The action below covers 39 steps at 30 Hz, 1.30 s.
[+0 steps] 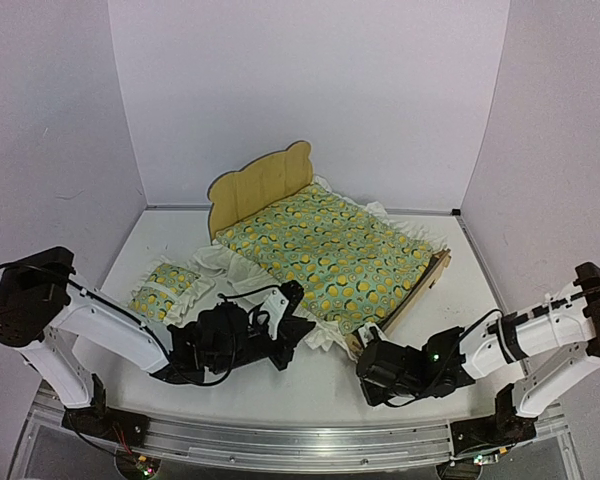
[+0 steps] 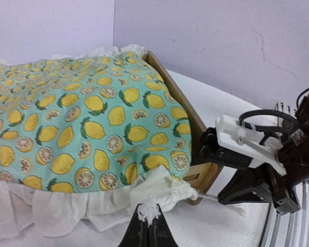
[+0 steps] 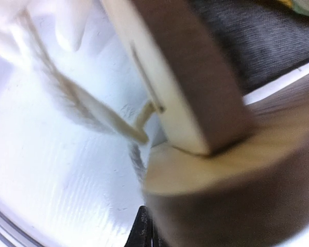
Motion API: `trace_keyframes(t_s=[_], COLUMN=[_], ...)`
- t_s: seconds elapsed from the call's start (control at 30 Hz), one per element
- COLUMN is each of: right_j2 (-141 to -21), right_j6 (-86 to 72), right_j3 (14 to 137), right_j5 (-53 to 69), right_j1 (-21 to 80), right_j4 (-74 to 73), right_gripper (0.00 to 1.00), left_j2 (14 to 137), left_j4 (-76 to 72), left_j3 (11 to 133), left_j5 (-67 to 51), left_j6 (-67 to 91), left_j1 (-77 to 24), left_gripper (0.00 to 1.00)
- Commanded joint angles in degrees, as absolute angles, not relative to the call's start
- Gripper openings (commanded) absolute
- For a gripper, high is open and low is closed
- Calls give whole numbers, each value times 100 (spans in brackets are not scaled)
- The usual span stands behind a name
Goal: Set up the pet bed
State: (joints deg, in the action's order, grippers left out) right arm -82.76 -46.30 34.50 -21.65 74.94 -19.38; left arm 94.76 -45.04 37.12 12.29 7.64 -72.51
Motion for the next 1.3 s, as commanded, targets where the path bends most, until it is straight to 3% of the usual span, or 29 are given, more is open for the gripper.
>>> trace_keyframes(t_s=[0.0,0.2,0.4,0.73,0.93,1.03,1.07,1.13,1.2,1.23,1.27], right_j2=[-7962,-8046,-8569,-8816,-9026,-8929,-8852,-8620,-8246,-8054,-7861], right_j6=[-4456,-4531,-4788,-5033,-4658,-4586,-4580,-4652,-4717,-4647,-4603], right_j3=[3352,3006,2223,2319,2505,2559,2570,2636,2684,2690,2707], right_j5=[-2461,-2669,-2872,-3428,-3258,-3174,-3131,-3108,-3067,-2994,-2940], right_j1=[7545,7554,7919,8104,8112,8112,8112,8112,8112,8112,8112], right_j4=[-1847,-1376,100,-184,-60,-74,-83,-337,-625,-715,-844], right_gripper=[0,0,0,0,0,0,0,0,19,22,26], left_j2=[8896,8505,8428,7844,7697,7533,7469,7414,7346,7320,7333], left_j4=[-4803,-4906,-4950,-4964,-4687,-4151,-4029,-3599,-3362,-3352,-3370], left_j3=[3749,3918,4267,4171,4755,4582,4379,4064,3672,3436,3256], left_j5=[2359,2956,3556,4017,3250,2684,2345,1841,1323,1098,900], left_j6=[278,-451,-1134,-1624,-1830,-1138,-960,-548,-135,161,548], left_j1=[-7254,-7255,-7242,-7211,-7222,-7240,-7241,-7235,-7250,-7243,-7243], left_gripper=[0,0,0,0,0,0,3,19,35,43,62])
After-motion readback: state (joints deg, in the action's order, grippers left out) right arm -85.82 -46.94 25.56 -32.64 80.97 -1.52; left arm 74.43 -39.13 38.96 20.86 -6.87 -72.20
